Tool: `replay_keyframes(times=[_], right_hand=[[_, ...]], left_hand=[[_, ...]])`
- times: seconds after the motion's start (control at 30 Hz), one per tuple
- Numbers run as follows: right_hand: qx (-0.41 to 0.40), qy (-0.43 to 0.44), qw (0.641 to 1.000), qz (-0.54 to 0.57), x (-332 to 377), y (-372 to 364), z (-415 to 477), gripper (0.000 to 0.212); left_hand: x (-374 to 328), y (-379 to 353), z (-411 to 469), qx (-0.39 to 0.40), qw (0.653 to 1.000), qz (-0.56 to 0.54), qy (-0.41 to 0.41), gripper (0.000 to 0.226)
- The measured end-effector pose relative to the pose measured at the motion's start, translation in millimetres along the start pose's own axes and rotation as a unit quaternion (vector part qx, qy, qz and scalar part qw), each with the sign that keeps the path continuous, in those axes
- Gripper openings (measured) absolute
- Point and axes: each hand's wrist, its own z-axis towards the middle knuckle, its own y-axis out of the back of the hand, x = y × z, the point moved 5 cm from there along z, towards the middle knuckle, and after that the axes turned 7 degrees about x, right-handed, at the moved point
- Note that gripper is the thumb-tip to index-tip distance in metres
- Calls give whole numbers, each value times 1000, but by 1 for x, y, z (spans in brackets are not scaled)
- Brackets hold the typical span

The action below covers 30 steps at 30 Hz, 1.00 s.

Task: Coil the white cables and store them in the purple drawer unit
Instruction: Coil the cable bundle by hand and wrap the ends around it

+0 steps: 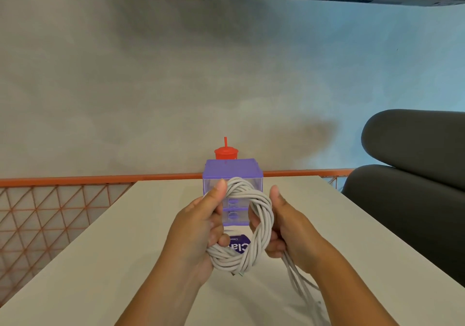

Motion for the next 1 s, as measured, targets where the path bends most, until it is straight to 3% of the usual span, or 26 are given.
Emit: replay_keyframes(times=[0.13, 0.23, 0.37, 0.43, 0.5, 0.6, 0.73, 0.83, 0.97, 1.0], right_hand=[[31, 39, 991, -127, 10, -5, -4, 75], [-11, 77, 973, -215, 20, -7, -1, 49], [-60, 81, 965, -244, 23, -2, -1, 25], [-46, 62, 966, -248, 25, 0, -3, 29], [-18, 45, 957, -284, 24, -4, -4, 28], [26, 35, 927, -372, 16, -16, 1, 20], [49, 44, 928, -367, 12, -23, 5, 47], [63, 37, 939, -336, 14, -22, 2, 36], [89, 26, 952, -291, 19, -22, -4, 17], [95, 23, 955, -280, 19, -20, -4, 21]], left_hand=[[1, 3, 2, -26, 1000, -1, -16, 36], [-1, 5, 5, -22, 999, 32, -30, 37], [-8, 12, 6, 92, 984, 150, -2, 43], [-12, 18, 4, 139, 964, 226, 25, 35], [-12, 21, 5, 161, 963, 210, 47, 19], [-10, 17, 5, 172, 960, 212, 58, 29], [-12, 10, -4, 220, 923, 315, 12, 45], [-12, 8, -5, 231, 883, 406, -47, 48], [-12, 5, -3, 186, 843, 495, -96, 25], [-12, 4, -3, 180, 839, 503, -101, 19]])
